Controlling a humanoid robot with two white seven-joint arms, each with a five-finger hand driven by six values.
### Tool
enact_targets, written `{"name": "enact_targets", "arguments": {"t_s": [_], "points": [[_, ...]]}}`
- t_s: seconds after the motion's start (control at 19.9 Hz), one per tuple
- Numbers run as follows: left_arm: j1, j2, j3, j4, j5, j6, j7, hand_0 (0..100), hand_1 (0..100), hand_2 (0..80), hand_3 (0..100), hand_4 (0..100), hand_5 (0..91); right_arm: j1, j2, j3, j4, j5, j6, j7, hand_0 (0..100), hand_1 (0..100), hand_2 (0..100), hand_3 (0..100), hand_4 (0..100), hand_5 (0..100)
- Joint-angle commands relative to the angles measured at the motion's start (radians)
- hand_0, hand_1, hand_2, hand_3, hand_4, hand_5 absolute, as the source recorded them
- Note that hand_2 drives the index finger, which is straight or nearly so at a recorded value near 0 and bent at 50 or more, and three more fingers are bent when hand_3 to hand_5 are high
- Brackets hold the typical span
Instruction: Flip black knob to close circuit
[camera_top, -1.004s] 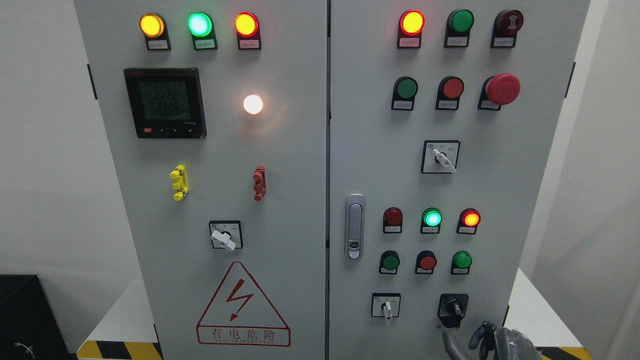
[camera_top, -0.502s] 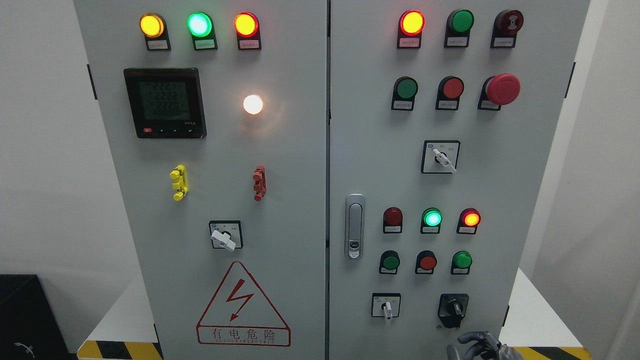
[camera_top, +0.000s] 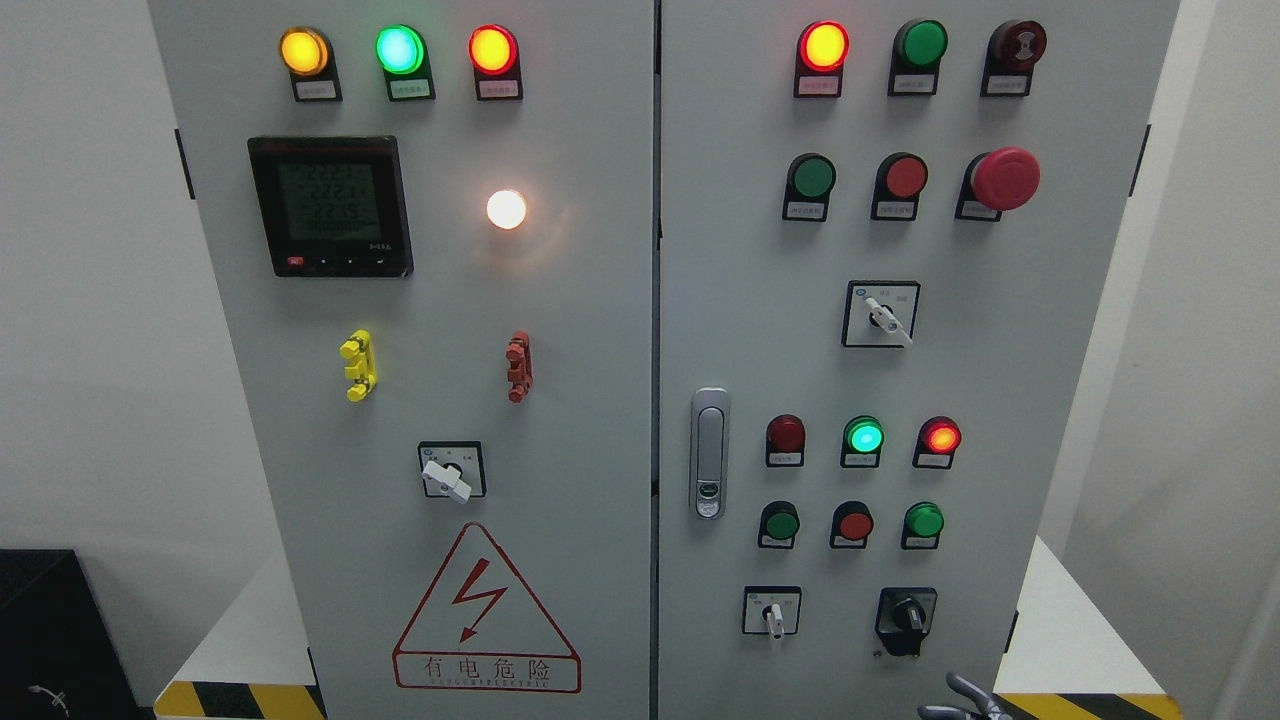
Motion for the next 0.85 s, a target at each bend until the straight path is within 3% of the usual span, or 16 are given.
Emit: {"name": "enact_targets", "arguments": {"t_s": [0.0,0.1,0.35,0.8], "points": [[0.000,0.000,-0.021,0.022,-0.021,0.001,0.000,12,56,0.0,0,0,0.0,0.092,-0.006,0.028,-0.024,-0.175,-0.043,0.077,0,13,7,20,11,0],[0.000,0.000,-0.020,0.022,-0.020,-0.001,0.000,12,56,0.0,0,0,0.0,0.118,-0.008,0.028,-0.034,-0.186,-0.051,0.115,0,11,1,13,3,0],[0.000,0.000,-0.020,0.022,-0.021,0.001,0.000,12,56,0.0,0,0,0.0,0.131,-0.006,0.028,-0.034,-0.227,-0.047,0.171,0,9,0,1,0,0],[0.000,0.000,-0.021,0.022,-0.021,0.001,0.000,12,56,0.0,0,0,0.0,0.131,-0.006,0.026,-0.033,-0.230,-0.047,0.171,0,8,0,0,0,0]]}}
